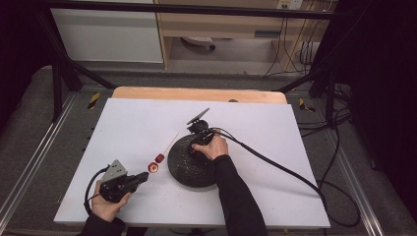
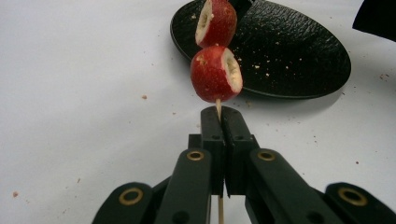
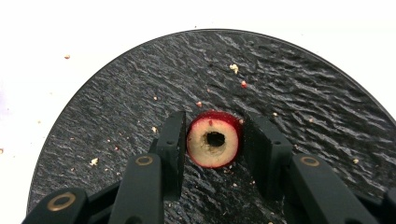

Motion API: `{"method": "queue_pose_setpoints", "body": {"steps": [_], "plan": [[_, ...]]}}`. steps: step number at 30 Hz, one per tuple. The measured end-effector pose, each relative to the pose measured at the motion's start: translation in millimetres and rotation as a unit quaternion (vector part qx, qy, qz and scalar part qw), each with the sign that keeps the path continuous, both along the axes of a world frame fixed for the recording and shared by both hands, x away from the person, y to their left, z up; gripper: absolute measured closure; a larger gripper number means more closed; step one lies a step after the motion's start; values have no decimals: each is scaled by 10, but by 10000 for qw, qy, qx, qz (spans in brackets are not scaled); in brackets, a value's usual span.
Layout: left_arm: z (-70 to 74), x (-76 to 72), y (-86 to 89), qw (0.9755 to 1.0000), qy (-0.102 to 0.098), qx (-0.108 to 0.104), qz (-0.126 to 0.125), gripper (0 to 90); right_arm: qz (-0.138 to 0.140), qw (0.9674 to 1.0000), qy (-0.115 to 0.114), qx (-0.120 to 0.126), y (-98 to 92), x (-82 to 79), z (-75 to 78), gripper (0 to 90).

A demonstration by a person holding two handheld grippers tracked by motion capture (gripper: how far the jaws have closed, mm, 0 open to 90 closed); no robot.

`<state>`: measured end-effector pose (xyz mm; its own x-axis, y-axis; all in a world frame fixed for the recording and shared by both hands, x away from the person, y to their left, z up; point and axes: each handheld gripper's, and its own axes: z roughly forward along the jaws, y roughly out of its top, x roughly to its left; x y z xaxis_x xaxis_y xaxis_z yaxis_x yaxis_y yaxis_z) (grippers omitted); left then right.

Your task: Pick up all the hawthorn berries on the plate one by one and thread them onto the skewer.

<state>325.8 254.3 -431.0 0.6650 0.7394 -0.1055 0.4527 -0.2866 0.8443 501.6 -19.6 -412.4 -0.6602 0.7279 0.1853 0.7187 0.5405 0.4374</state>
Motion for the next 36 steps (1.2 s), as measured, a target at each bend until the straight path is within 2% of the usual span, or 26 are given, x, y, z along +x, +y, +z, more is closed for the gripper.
{"method": "queue_pose_setpoints", "body": {"steps": [6, 17, 26, 31, 36], "plan": [[-1, 0, 0, 10000, -2, 5, -1, 882, -42, 10000, -25, 51, -9, -3, 19, 618], [3, -7, -2, 10000, -30, -20, 36, 882, -179, 9989, -132, 406, -82, -85, 211, 620], [7, -13, -24, 10000, -45, -15, 37, 882, -284, 9971, -187, 685, -222, -222, 290, 621], [11, -28, -57, 10000, -71, -32, 19, 882, -447, 9920, -208, 1166, -357, -322, 274, 621], [13, -35, -89, 10000, -87, -24, 1, 882, -503, 9840, -378, 1667, -489, -449, 245, 621]]}}
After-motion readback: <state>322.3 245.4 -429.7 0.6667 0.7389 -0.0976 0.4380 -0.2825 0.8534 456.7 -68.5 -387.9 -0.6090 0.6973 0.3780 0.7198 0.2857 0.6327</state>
